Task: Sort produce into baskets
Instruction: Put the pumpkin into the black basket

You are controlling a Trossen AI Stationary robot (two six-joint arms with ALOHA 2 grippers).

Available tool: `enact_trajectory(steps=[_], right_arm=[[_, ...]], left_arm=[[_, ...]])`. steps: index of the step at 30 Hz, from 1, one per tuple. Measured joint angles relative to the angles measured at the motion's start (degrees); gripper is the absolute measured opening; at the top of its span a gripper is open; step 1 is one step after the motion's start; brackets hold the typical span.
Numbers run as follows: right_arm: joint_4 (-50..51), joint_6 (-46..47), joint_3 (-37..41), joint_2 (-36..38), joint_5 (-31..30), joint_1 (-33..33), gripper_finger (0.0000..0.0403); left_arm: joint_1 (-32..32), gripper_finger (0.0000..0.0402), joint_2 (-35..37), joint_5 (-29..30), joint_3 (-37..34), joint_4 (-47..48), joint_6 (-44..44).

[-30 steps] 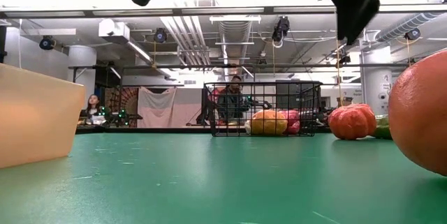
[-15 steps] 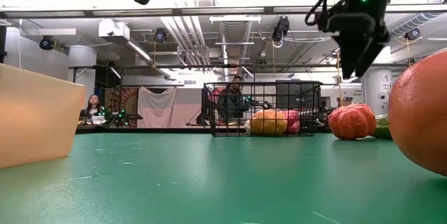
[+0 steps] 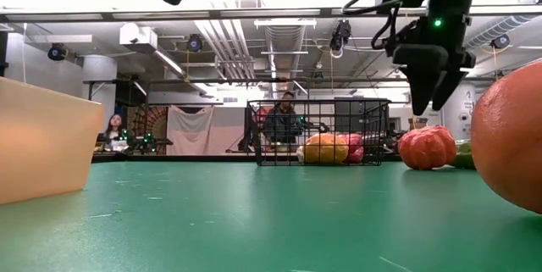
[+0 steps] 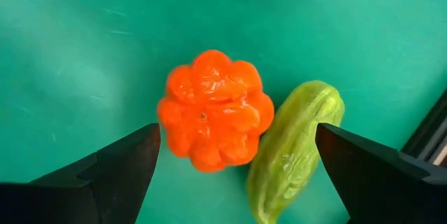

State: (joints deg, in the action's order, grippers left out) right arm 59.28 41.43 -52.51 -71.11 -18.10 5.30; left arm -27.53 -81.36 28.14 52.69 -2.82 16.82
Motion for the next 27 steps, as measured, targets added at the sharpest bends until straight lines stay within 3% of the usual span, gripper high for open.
enact_trajectory(steps=[27], right_arm=[[-12.39, 0.16, 7.82, -0.46, 0.49, 0.0, 0.0374]], left_arm=[[-0.01, 0.0231, 0.0, 0.01, 0.01, -0.1, -0.03]])
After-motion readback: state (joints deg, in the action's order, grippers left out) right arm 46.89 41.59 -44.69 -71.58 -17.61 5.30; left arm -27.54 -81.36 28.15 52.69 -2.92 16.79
